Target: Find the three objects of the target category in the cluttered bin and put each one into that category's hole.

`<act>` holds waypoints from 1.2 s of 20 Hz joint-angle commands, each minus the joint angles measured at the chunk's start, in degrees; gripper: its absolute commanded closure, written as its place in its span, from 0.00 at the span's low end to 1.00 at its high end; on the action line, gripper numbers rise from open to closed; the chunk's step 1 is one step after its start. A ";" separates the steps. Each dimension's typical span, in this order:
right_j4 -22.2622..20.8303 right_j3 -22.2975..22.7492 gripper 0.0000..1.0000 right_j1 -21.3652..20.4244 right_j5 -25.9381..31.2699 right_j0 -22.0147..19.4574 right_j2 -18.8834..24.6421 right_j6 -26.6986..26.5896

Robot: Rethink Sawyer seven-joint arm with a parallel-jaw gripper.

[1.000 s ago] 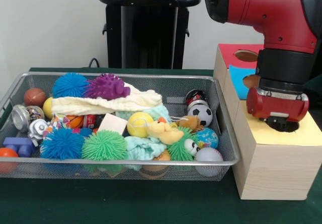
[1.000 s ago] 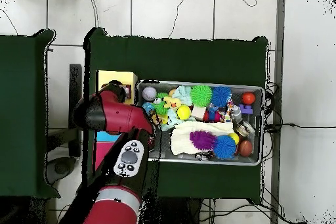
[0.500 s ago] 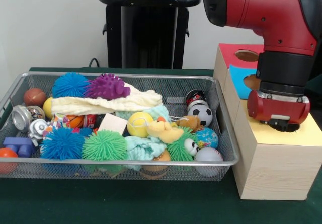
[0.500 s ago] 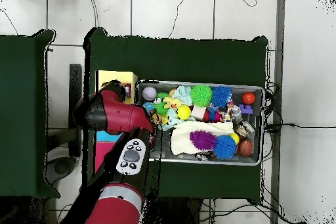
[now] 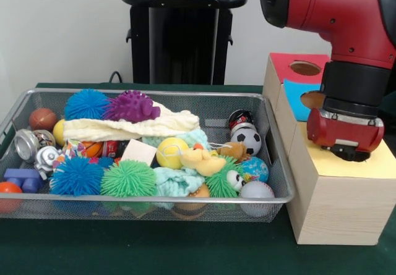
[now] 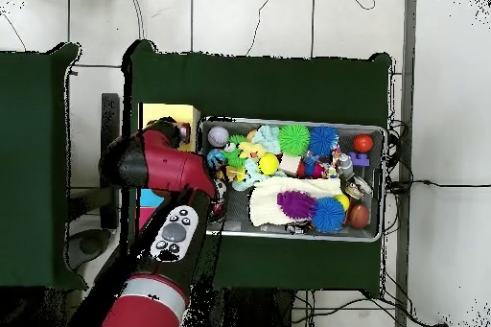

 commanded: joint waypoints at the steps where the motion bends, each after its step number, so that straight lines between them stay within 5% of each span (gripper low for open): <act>1: 2.14 -4.50 1.00 10.87 23.39 3.53 -2.98 18.41; 11: -0.26 -13.47 1.00 14.20 30.66 2.52 -5.68 18.54; 24: 1.19 -10.82 1.00 10.50 28.86 -1.68 2.43 13.19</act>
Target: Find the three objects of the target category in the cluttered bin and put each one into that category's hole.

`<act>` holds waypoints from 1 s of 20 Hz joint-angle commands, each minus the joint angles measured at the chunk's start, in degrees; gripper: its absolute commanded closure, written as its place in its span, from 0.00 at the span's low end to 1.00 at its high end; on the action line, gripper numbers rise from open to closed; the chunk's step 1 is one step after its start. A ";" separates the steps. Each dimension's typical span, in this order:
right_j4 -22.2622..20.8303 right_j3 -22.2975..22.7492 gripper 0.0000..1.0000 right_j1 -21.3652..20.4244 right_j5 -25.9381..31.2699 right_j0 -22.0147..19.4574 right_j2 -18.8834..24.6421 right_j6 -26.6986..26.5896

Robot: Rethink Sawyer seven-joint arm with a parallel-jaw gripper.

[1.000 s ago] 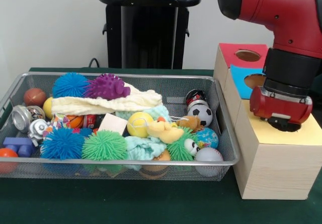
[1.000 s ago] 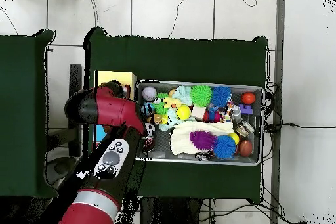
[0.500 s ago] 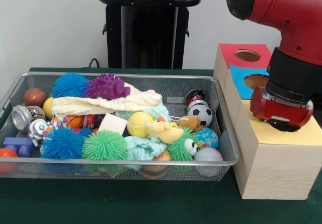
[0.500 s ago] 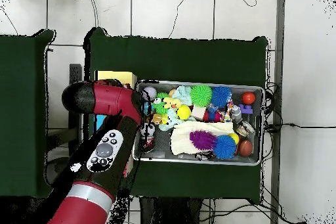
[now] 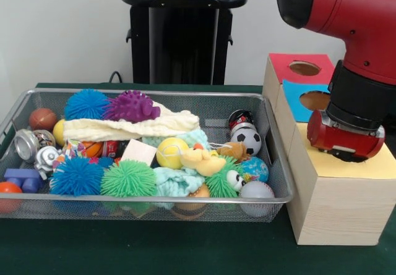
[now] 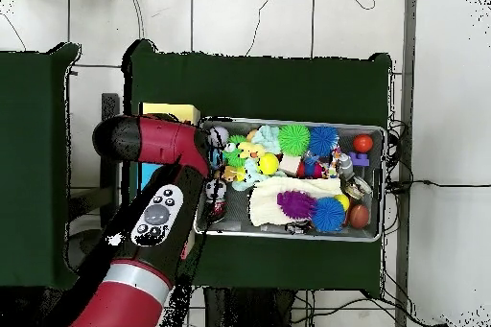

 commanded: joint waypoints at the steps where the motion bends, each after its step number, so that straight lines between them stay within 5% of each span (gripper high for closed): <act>1: -0.01 2.76 1.00 3.14 5.59 -3.49 11.55 8.25; 10: -0.63 5.19 1.00 1.56 4.02 -4.87 13.53 7.32; 11: -0.93 5.26 0.00 1.43 4.00 -5.00 13.77 7.47; 20: -1.60 7.11 0.00 -0.16 3.66 -5.74 14.55 7.12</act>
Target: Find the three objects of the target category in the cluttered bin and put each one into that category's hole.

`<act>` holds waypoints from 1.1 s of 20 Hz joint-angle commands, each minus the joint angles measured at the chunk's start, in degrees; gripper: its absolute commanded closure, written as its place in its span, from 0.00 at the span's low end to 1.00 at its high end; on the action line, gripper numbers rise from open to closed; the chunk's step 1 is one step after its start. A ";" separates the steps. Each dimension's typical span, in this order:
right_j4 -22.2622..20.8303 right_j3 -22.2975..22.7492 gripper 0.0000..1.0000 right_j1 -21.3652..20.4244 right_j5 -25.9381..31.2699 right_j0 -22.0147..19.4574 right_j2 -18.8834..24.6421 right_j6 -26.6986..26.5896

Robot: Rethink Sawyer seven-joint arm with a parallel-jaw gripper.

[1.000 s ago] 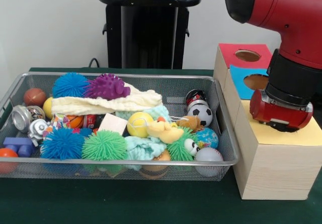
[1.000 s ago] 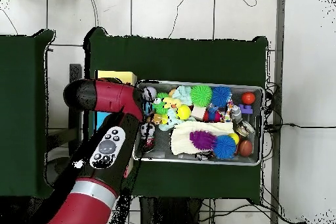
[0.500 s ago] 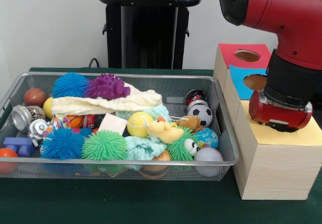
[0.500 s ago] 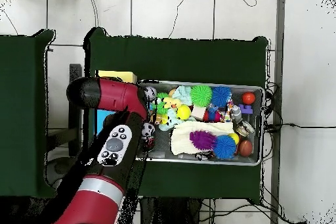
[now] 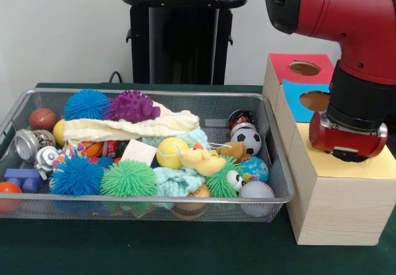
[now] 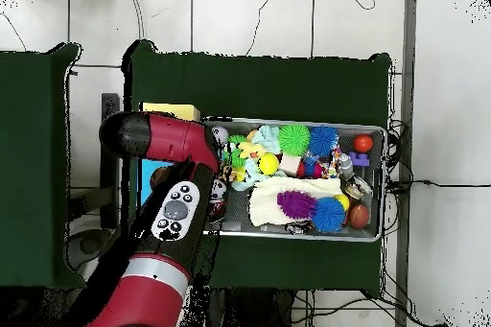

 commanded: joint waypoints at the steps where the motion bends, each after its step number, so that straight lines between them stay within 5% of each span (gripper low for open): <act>1: -1.49 5.88 0.00 1.81 3.47 -2.67 9.32 7.03; 11: -1.85 5.09 0.00 1.84 5.08 -2.12 8.36 8.22; 12: -1.92 5.16 1.00 1.82 4.99 -2.08 8.27 8.31; 22: -2.22 2.78 1.00 3.02 6.01 -1.37 6.62 9.56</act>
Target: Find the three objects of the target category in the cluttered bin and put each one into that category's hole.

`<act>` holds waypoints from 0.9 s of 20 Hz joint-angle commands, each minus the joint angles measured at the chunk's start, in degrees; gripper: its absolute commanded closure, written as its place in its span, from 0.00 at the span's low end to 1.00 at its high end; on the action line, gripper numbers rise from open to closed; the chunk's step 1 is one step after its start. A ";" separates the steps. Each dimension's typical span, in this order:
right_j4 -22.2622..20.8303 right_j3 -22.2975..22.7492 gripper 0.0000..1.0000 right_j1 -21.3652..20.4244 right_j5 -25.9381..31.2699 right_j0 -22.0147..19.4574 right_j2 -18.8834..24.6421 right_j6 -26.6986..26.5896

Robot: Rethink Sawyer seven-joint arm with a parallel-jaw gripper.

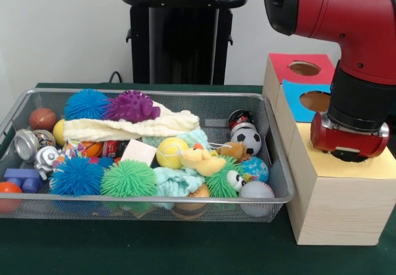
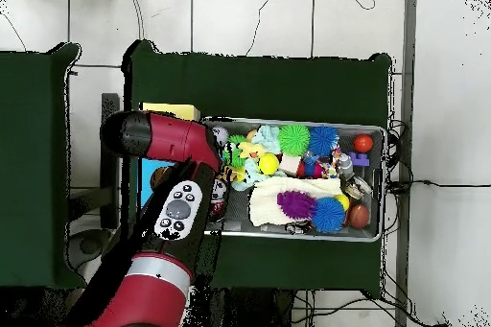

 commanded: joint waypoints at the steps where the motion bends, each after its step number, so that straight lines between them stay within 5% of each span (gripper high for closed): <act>1: -2.40 2.23 1.00 3.37 6.06 -0.74 5.19 9.73; 18: -2.72 -0.20 1.00 -1.72 17.09 0.36 1.92 11.66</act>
